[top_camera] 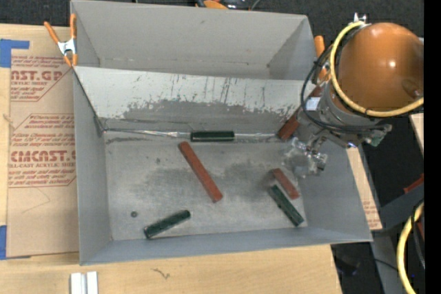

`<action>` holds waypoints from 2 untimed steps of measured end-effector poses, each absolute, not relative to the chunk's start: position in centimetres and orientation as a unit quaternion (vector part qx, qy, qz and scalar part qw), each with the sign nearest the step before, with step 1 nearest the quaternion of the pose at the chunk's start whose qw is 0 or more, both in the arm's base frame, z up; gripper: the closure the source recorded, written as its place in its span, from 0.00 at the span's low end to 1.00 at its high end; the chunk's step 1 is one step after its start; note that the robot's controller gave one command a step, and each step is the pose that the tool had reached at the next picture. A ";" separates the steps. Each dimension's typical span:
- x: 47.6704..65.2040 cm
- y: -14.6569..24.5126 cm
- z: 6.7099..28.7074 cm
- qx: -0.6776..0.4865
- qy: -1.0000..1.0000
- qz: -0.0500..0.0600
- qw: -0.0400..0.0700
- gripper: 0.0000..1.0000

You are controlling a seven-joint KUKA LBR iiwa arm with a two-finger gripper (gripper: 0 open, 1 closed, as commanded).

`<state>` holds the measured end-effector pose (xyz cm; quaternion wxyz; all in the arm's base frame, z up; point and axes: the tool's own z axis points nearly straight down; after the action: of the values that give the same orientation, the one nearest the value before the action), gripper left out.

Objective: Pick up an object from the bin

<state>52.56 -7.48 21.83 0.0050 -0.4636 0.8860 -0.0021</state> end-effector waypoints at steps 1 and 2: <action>52.3 -7.6 21.4 -0.463 0.886 0.001 0.001 0.00; 49.0 -9.3 6.6 -0.518 0.855 0.003 -0.003 0.00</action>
Offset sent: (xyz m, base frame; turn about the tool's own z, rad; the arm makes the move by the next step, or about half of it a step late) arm 0.0000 0.0000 0.0000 0.0000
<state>48.99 -9.33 6.58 -0.0029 -0.5180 0.8554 0.0032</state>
